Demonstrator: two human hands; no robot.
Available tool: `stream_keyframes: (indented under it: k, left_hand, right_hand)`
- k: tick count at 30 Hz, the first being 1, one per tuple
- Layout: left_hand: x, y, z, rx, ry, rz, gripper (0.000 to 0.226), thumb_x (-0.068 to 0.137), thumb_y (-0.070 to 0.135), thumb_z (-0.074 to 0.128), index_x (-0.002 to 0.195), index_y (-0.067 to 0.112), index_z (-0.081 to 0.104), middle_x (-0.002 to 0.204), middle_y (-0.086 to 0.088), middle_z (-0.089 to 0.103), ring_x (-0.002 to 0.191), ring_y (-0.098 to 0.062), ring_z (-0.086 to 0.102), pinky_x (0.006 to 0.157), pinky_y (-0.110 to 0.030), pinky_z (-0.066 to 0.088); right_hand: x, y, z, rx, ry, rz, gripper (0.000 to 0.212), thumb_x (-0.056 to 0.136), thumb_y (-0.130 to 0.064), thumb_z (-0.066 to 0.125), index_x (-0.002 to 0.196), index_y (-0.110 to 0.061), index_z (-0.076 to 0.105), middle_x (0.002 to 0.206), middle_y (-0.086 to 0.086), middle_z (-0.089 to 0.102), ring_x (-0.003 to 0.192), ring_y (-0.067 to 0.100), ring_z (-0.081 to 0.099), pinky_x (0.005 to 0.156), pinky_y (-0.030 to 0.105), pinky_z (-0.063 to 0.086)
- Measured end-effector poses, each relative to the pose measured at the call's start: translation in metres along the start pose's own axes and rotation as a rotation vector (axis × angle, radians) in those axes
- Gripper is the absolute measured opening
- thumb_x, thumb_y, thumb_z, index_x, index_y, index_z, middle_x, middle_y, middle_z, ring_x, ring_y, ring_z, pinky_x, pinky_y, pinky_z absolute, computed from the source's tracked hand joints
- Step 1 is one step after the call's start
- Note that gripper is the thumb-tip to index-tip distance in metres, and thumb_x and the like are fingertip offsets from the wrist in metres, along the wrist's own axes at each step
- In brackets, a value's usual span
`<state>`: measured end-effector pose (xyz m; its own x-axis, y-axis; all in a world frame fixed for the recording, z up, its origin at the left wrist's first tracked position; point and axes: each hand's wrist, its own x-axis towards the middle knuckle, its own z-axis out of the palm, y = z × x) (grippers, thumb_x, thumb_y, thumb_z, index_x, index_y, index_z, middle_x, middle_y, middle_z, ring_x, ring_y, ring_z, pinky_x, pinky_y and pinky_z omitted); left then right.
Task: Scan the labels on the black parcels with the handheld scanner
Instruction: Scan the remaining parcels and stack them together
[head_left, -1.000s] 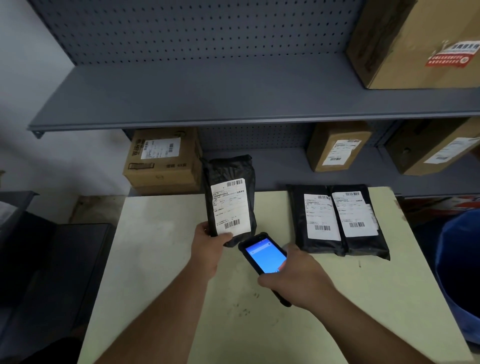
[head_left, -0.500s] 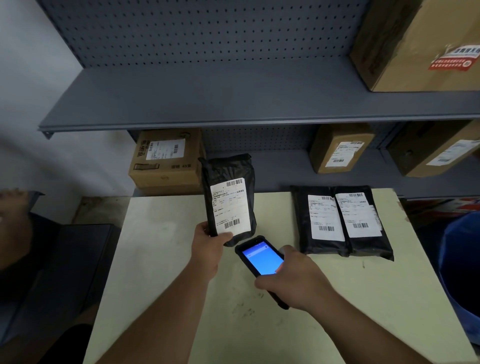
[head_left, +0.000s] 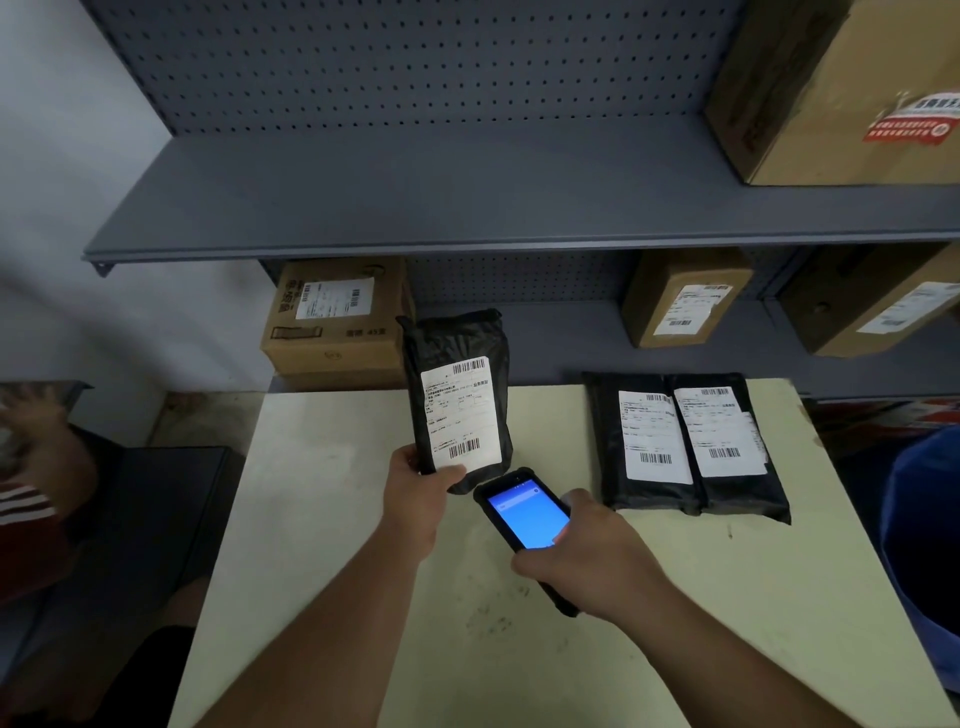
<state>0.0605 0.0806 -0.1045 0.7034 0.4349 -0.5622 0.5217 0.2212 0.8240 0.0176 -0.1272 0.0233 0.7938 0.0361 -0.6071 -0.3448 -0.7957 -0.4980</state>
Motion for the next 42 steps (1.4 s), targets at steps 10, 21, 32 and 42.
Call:
stream_keyframes:
  k: [10,21,32,42]
  left_hand:
    - [-0.011,0.001,0.026,0.032,-0.084,-0.048,0.064,0.067,0.004,0.084,0.125,0.014,0.058,0.116,-0.004,0.076,0.109,-0.028,0.074,0.098,-0.05,0.06]
    - [-0.04,0.0,0.103,0.054,-0.304,-0.046,0.032,0.08,-0.008,0.076,0.108,0.008,0.077,0.103,-0.006,0.083,0.094,-0.028,0.079,0.073,-0.029,0.061]
    - [-0.068,-0.004,0.191,0.088,-0.404,-0.099,0.023,0.093,0.005,0.072,0.115,0.011,0.076,0.105,-0.007,0.083,0.097,-0.031,0.079,0.087,-0.048,0.062]
    - [-0.084,-0.024,0.248,0.123,-0.448,-0.149,0.026,0.097,0.0,0.063,0.119,0.008,0.075,0.105,-0.003,0.082,0.084,-0.012,0.079,0.062,-0.018,0.058]
  right_hand:
    - [0.002,0.017,-0.016,0.052,0.017,0.031,0.049,0.071,-0.039,0.08,0.108,-0.021,0.054,0.095,0.0,0.066,0.071,0.02,0.071,0.059,0.033,0.056]
    - [0.01,0.062,-0.055,0.156,0.076,0.081,0.045,0.067,-0.038,0.08,0.098,-0.023,0.05,0.086,0.002,0.07,0.053,0.018,0.062,0.05,0.029,0.048]
    - [0.019,0.112,-0.096,0.226,0.125,0.108,0.043,0.068,-0.035,0.08,0.097,-0.023,0.05,0.084,0.005,0.07,0.052,0.018,0.059,0.051,0.03,0.05]
    - [0.023,0.154,-0.128,0.255,0.171,0.155,0.043,0.07,-0.033,0.081,0.097,-0.02,0.05,0.077,0.001,0.063,0.05,0.017,0.057,0.05,0.029,0.048]
